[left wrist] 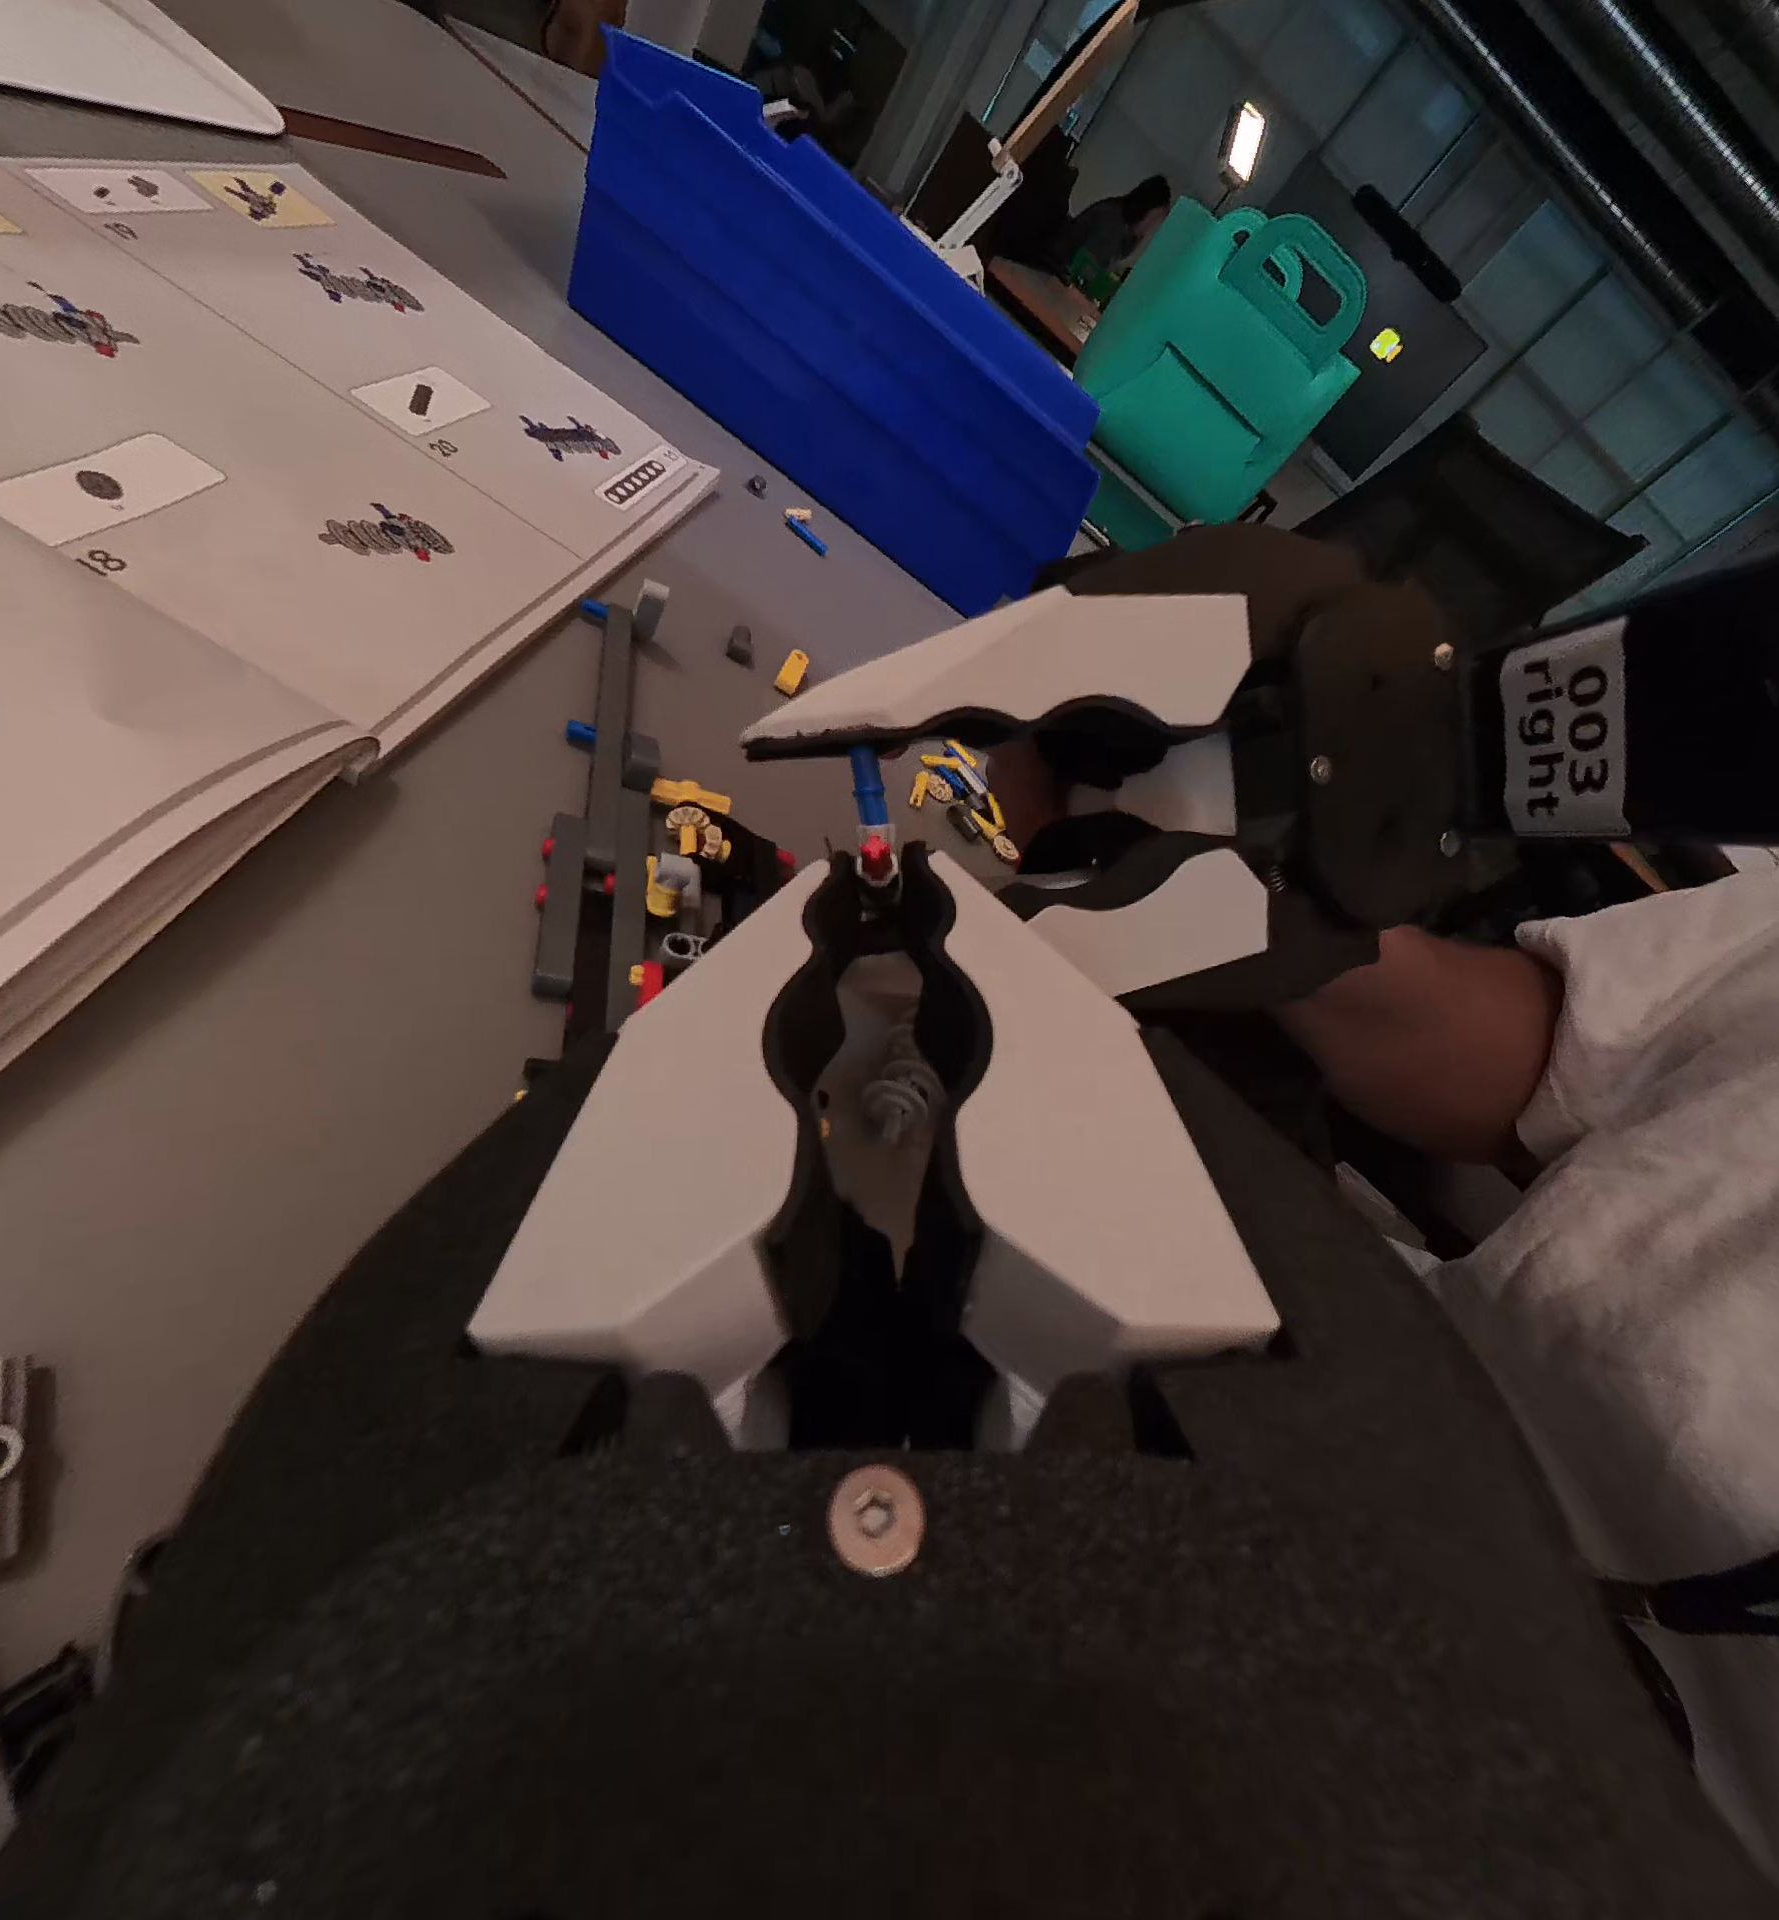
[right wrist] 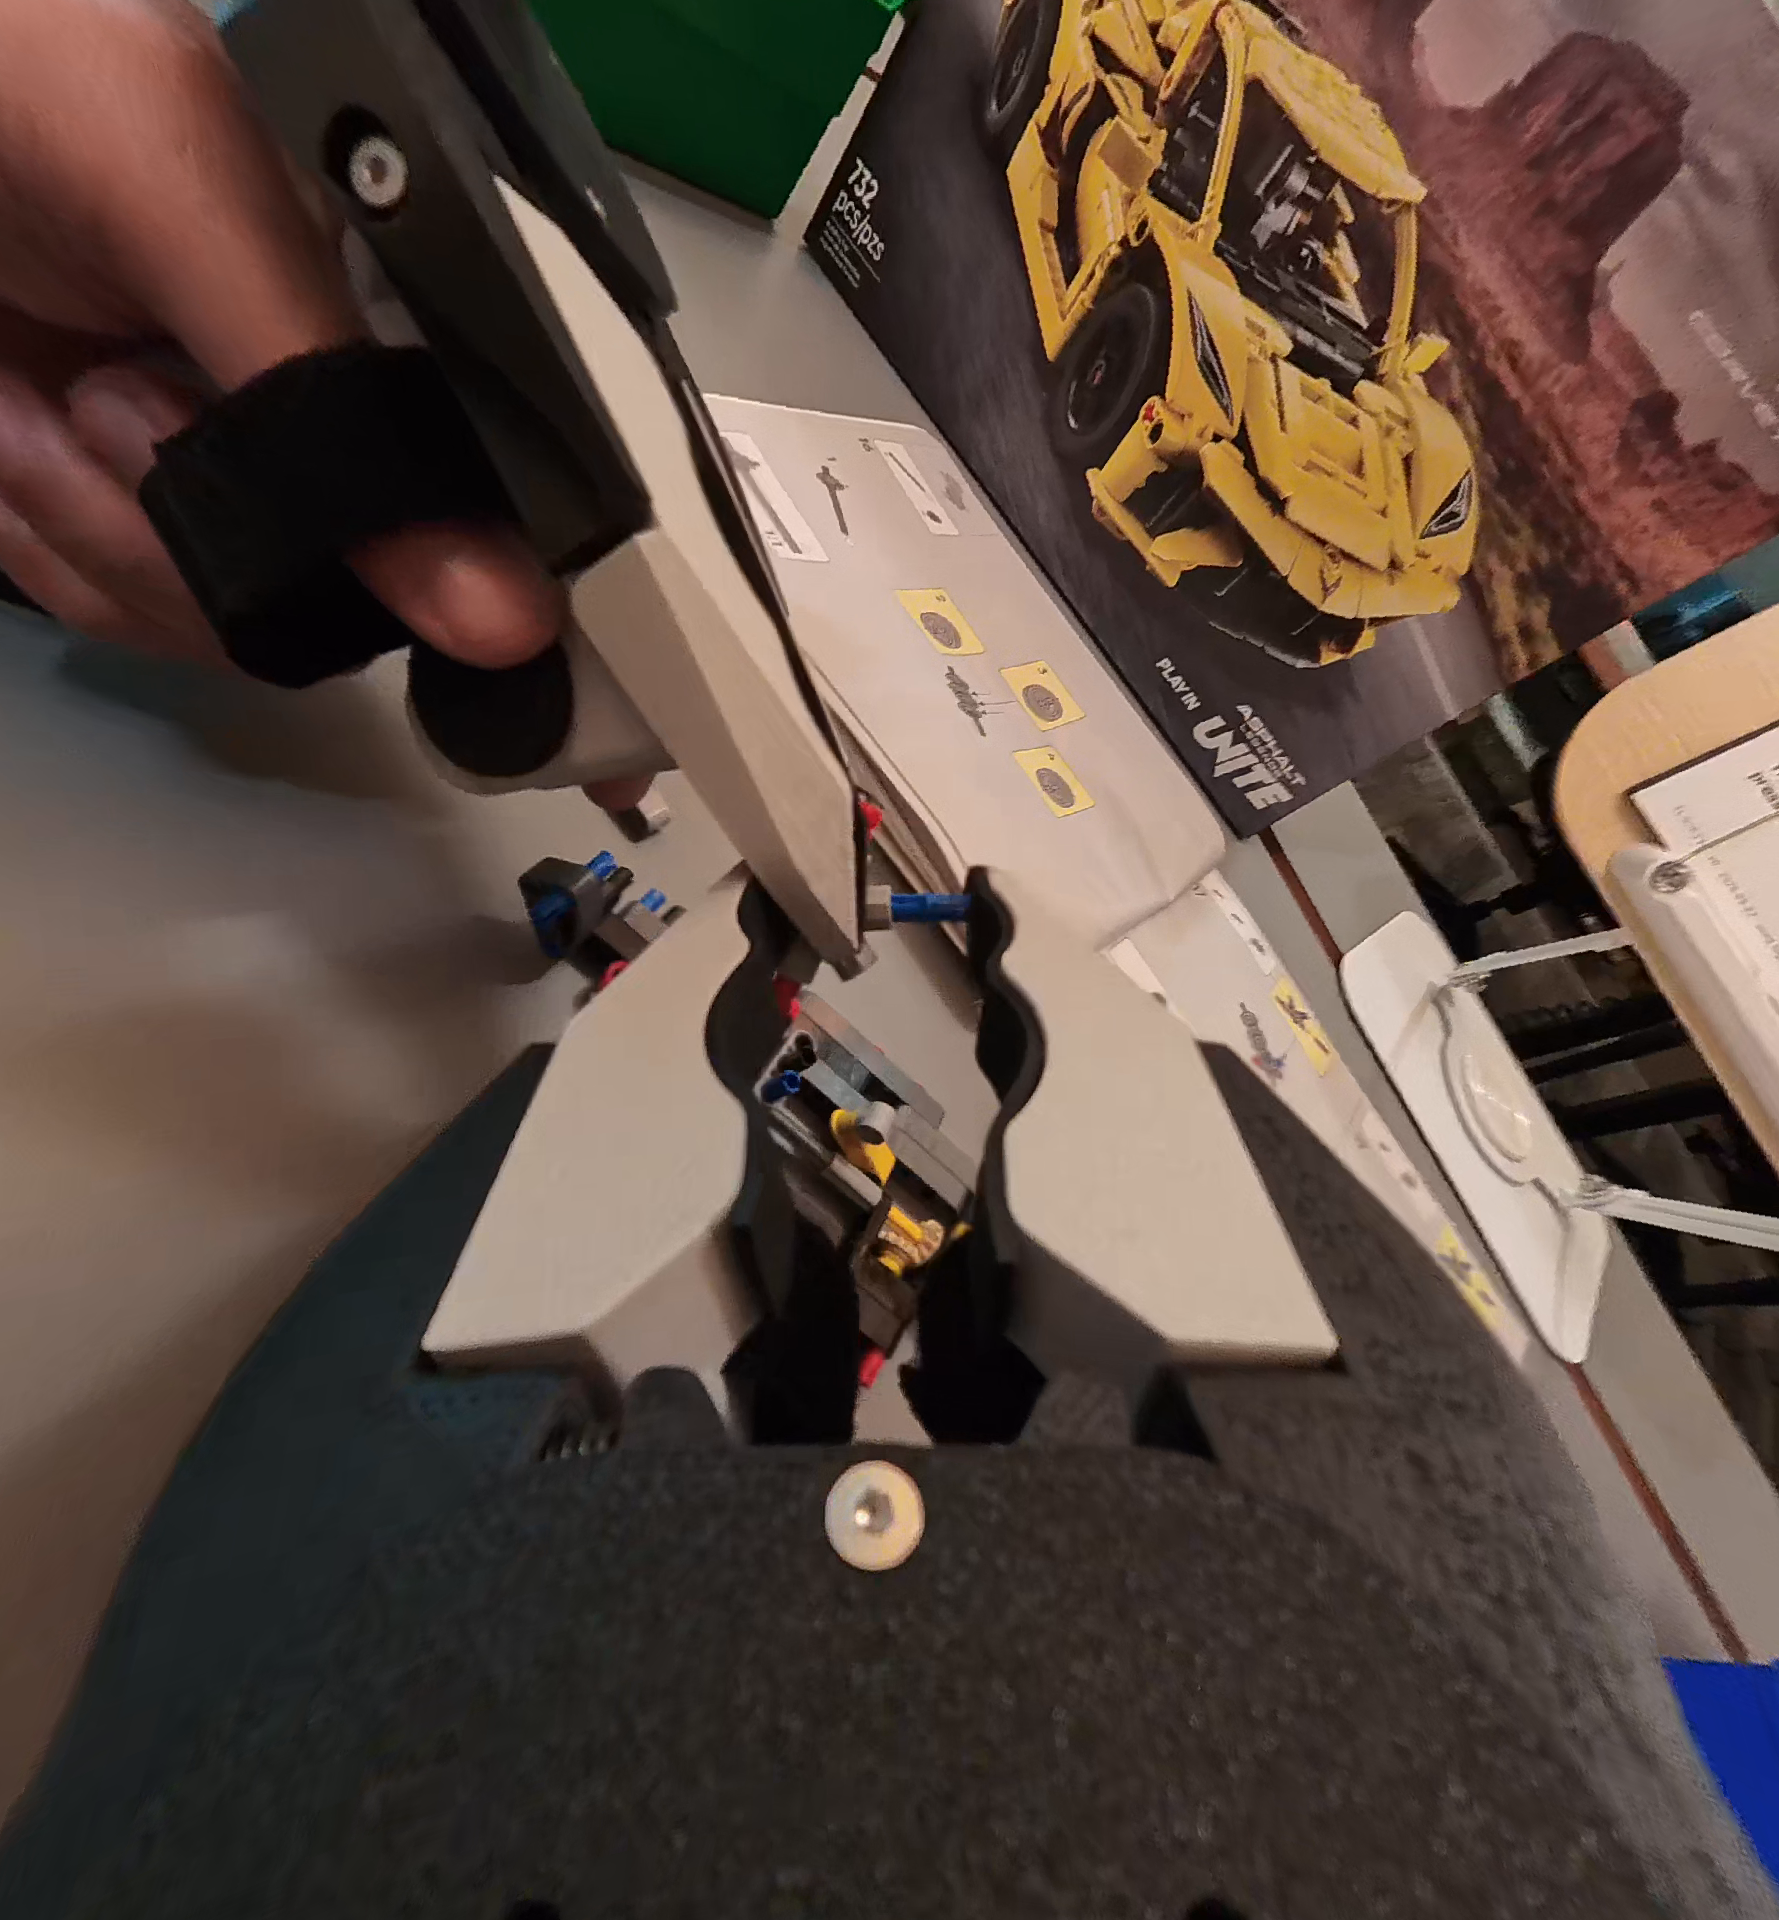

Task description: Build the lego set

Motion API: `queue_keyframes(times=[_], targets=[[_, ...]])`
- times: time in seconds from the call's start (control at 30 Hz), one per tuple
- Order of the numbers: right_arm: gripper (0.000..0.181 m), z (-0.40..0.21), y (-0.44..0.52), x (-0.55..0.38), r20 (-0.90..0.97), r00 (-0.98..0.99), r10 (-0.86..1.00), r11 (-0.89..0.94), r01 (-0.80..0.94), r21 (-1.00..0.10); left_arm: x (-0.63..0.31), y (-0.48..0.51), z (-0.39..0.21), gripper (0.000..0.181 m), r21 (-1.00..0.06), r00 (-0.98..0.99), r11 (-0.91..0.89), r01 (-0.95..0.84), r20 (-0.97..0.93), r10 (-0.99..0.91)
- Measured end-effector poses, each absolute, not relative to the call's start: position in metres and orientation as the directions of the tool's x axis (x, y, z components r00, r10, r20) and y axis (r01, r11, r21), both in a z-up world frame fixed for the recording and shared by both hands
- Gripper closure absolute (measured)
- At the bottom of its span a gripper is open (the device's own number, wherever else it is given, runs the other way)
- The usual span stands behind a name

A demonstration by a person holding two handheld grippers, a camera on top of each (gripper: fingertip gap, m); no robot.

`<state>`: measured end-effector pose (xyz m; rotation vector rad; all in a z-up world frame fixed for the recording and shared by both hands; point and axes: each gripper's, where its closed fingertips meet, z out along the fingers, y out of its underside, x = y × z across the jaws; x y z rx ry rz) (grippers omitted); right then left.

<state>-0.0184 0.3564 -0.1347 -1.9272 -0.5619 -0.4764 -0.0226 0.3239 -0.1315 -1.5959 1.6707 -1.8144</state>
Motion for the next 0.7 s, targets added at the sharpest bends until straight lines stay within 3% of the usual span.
queue_keyframes(times=[0.3, 0.7], targets=[[0.150, -0.144, 0.353, -0.017, 0.683, 0.701, 0.203, -0.387, 0.699, -0.602, -0.021, 0.319, -0.144, 0.175, -0.783, -0.366, -0.293, -0.549, 0.540, -0.758], [0.159, -0.148, 0.350, -0.024, 0.620, 0.749, 0.233, -0.370, 0.658, -0.656, -0.021, 0.311, -0.149, 0.175, -0.776, -0.388, -0.256, -0.577, 0.536, -0.749]])
